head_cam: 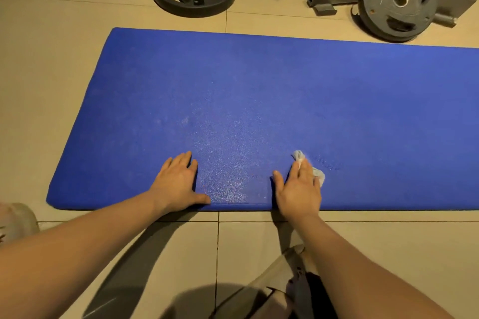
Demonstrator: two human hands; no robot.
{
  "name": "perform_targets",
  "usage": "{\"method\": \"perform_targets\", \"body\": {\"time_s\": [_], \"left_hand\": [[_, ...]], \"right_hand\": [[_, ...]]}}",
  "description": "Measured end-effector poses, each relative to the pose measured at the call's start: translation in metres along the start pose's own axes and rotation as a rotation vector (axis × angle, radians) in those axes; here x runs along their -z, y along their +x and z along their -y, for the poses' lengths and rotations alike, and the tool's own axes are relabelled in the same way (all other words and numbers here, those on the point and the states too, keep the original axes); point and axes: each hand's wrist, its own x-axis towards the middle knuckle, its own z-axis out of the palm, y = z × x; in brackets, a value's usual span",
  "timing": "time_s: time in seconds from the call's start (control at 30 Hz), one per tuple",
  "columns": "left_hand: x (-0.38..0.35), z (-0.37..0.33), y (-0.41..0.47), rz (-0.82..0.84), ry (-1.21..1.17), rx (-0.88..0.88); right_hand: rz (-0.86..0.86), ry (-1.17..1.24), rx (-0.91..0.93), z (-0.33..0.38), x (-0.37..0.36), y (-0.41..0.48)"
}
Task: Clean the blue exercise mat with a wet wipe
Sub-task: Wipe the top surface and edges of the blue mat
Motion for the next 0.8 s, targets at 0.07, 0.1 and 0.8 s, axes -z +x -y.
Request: {"method": "perform_targets", "body": {"time_s": [0.07, 0.1, 0.8], "left_hand": [[-0.007, -0.009, -0.009, 0.043, 0.014, 0.008], [-0.008, -0.011, -0.011, 0.06, 0.027, 0.012], [-0.001, -0.036, 0.01, 0.242, 0.268, 0.058]], "right_hand": [[0.009, 0.051, 0.009, 0.022, -0.003, -0.012], [0.011, 0.057, 0.073, 0.038, -0.007, -0.024], [0.14, -0.239, 0.038, 0.018, 0.026, -0.011]]}}
